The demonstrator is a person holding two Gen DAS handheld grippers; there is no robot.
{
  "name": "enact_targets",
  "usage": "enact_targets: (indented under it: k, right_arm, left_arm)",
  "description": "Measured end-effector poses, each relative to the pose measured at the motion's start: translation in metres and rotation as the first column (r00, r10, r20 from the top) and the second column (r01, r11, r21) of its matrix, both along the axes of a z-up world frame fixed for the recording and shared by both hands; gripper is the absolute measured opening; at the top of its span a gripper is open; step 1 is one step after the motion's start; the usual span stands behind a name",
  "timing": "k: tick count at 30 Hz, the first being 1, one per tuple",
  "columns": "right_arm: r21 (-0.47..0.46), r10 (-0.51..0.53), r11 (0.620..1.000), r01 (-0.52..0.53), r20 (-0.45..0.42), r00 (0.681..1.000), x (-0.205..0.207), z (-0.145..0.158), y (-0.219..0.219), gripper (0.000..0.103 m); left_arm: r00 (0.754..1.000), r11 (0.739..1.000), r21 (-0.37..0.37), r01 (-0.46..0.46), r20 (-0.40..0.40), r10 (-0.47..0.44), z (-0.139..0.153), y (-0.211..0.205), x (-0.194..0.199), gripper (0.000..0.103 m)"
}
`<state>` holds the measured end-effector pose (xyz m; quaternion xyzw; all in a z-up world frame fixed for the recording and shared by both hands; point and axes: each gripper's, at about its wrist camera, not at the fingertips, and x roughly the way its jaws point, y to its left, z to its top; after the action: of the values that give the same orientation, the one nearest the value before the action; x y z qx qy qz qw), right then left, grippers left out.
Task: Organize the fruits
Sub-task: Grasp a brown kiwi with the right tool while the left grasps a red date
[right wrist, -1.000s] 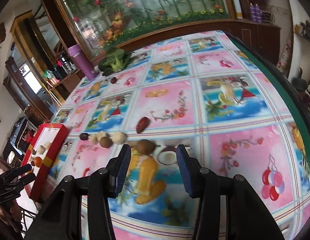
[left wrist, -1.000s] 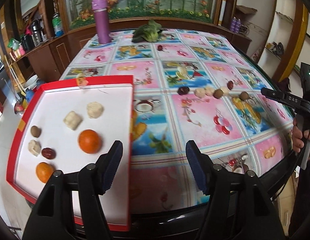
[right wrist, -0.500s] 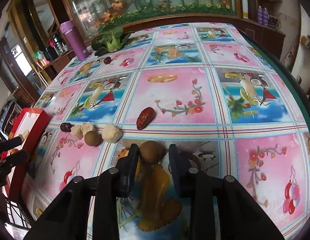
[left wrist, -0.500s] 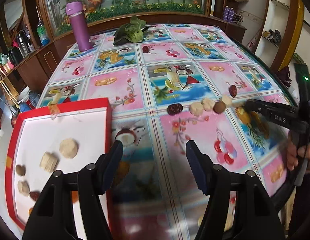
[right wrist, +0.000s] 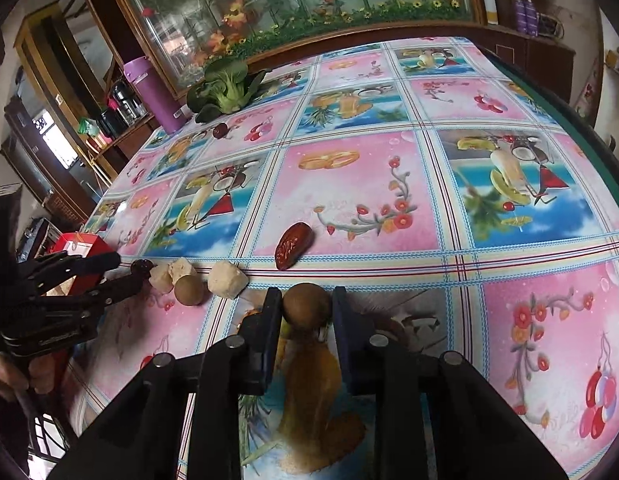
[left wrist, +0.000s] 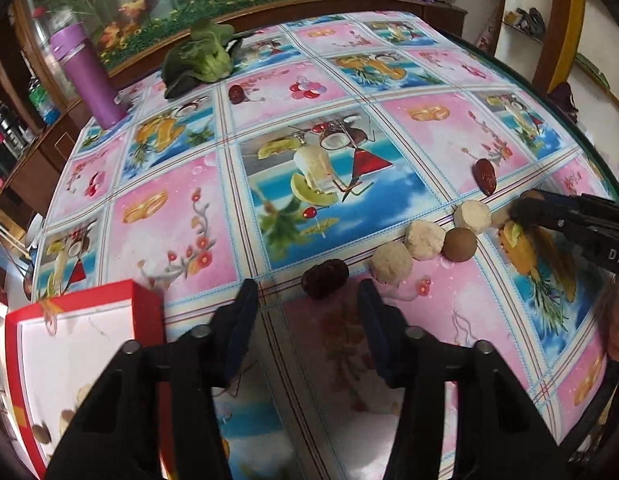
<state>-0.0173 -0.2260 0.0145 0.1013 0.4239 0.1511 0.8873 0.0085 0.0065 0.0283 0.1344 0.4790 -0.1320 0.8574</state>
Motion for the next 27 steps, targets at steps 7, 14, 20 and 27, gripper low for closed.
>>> enact_targets:
  k: [7,14,20,27]
  right_arm:
    - [0.001,0.000,1.000,0.000,0.000,1.000,0.000,0.000,0.000,0.024]
    - [0.001,0.000,1.000,0.000,0.000,1.000,0.000,0.000,0.000,0.024]
    - [-0.002,0.004,1.000,-0.004,-0.002,1.000,0.000,0.000,0.001,0.024]
    - [-0.001,0.011,1.000,-0.011,0.005,1.000,-0.012,0.008,-0.001,0.024]
  left_arm:
    - [0.998,0.998,-0.031,0.061,-0.014,-0.062,-0.005,-0.008,0.006,0.034]
    - [0.996,0.995,-0.040,0.087,0.002,-0.087,-0.006,-0.015,0.000,0.028]
    - [0.997,0.996,-0.055,0.072,0.006,-0.072,-0.006,-0.018,-0.011,0.028]
    - [0.999,0.993,-0.114,0.039,-0.009,-0.040,-0.004,-0.013,-0.032,0.028]
